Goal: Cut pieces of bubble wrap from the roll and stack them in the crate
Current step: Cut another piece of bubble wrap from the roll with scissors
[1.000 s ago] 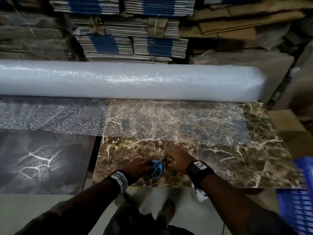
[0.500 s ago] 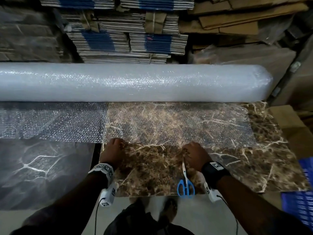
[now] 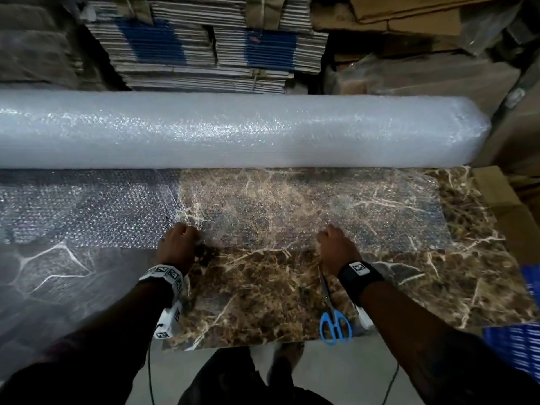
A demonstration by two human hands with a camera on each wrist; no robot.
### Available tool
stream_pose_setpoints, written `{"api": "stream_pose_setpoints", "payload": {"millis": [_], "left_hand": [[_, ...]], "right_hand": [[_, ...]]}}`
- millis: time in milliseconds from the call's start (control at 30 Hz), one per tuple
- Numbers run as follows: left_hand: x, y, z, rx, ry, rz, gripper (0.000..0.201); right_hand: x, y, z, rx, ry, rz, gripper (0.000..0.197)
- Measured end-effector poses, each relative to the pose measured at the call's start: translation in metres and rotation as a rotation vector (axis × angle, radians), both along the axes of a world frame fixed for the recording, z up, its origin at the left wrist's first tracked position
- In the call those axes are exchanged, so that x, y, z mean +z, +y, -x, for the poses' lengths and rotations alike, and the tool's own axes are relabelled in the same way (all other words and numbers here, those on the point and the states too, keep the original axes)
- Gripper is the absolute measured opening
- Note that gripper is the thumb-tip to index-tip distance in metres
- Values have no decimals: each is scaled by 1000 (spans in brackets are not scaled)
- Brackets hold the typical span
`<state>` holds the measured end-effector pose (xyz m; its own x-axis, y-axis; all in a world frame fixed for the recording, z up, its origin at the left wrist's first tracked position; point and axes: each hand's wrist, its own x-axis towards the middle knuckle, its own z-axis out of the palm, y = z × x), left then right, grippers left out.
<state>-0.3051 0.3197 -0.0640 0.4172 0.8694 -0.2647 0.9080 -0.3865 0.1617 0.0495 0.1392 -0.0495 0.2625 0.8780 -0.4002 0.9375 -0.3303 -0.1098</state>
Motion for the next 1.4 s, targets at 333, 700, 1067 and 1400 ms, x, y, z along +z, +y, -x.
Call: {"api": "stream_pose_setpoints", "payload": {"millis": [333, 700, 1067, 1400], "left_hand": [[-6, -2, 4, -104, 22, 123, 23], [-4, -76, -1, -178, 153, 148, 35], [1, -137, -7, -34, 136, 109, 37], [-4, -154, -11, 76, 61, 106, 35]], "right_hand": [[-16, -8, -26, 95, 29, 43, 26], [-14, -69, -36, 30, -2, 72, 26], [-23, -119, -48, -68, 53, 34, 42], [-12, -141, -6, -87, 28, -96, 71]]}}
